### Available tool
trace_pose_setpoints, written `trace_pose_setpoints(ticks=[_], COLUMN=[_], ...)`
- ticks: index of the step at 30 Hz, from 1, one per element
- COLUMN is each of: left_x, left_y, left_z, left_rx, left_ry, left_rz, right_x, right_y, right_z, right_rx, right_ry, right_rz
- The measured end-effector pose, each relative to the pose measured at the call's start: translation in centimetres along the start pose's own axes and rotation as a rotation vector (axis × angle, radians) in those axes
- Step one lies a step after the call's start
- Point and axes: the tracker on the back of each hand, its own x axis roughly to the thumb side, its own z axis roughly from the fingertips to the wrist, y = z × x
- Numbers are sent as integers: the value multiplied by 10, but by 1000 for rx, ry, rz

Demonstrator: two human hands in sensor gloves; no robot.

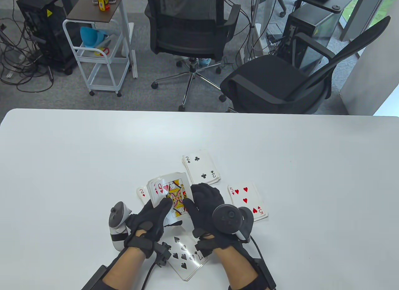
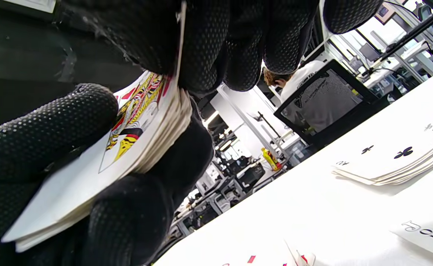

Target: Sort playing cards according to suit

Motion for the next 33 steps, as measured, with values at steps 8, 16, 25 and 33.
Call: trace_pose_setpoints(ticks=[8, 16, 25, 33], left_x=[6, 7, 7, 7], left_y=[-4, 0, -1, -1], left_z=[2, 3, 3, 3], left_rx=[15, 51, 54, 47], left_ry=[-81, -67, -40, -37], left_rz=[-15, -26, -35, -32], right_x=[-7, -6, -24, -62], right_y=[-7, -9, -40, -103], right_z=[1, 1, -3, 5], right_rx=[-87, -75, -168, -352], right_ry=[61, 35, 103, 263], right_rz=[-57, -35, -22, -3])
